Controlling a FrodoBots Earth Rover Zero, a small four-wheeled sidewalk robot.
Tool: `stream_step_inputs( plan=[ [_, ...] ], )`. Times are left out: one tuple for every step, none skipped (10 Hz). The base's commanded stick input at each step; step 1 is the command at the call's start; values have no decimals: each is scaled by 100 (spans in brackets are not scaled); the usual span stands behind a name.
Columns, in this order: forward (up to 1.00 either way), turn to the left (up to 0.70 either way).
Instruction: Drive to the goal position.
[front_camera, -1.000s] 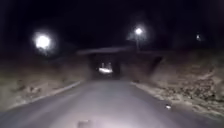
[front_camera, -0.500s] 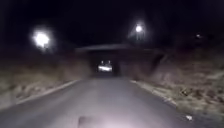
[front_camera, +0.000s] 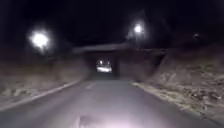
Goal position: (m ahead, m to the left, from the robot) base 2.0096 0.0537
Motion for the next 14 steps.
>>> stream_step_inputs(
  plan=[
    [100,0],
    [100,0],
    [100,0],
    [100,0],
    [100,0],
    [100,0],
    [100,0],
    [100,0],
    [100,0],
    [100,0],
    [100,0],
    [100,0],
    [100,0],
    [100,0]
  ],
)
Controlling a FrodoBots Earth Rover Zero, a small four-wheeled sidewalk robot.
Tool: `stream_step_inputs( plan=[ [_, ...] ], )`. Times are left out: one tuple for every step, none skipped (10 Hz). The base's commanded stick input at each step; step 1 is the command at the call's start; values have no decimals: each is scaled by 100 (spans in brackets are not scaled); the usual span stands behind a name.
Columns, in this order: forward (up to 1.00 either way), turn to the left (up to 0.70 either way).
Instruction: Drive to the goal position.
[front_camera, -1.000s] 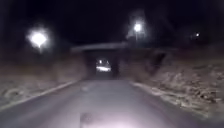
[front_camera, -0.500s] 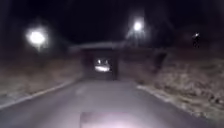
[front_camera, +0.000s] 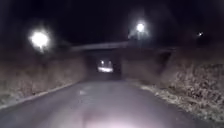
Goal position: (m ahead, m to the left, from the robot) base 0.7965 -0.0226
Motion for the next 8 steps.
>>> stream_step_inputs(
  plan=[
    [100,2],
    [100,7],
    [100,13],
    [100,19],
    [100,25],
    [100,31],
    [100,33],
    [100,28]
  ],
)
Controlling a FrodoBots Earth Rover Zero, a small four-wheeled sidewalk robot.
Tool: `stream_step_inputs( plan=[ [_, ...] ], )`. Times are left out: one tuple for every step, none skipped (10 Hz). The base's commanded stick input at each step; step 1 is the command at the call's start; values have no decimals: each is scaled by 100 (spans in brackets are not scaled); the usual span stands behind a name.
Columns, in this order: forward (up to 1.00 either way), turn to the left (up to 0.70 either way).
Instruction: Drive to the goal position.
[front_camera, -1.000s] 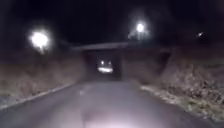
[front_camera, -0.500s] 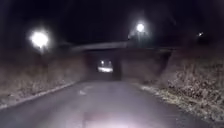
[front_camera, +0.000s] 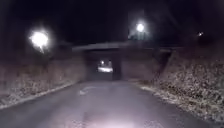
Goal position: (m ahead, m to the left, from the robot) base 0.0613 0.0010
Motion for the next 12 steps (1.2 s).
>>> stream_step_inputs(
  plan=[
    [100,22],
    [100,17],
    [100,11],
    [100,6],
    [100,0],
    [100,0],
    [100,0],
    [100,0],
    [100,0],
    [100,0],
    [100,0],
    [100,0]
  ],
)
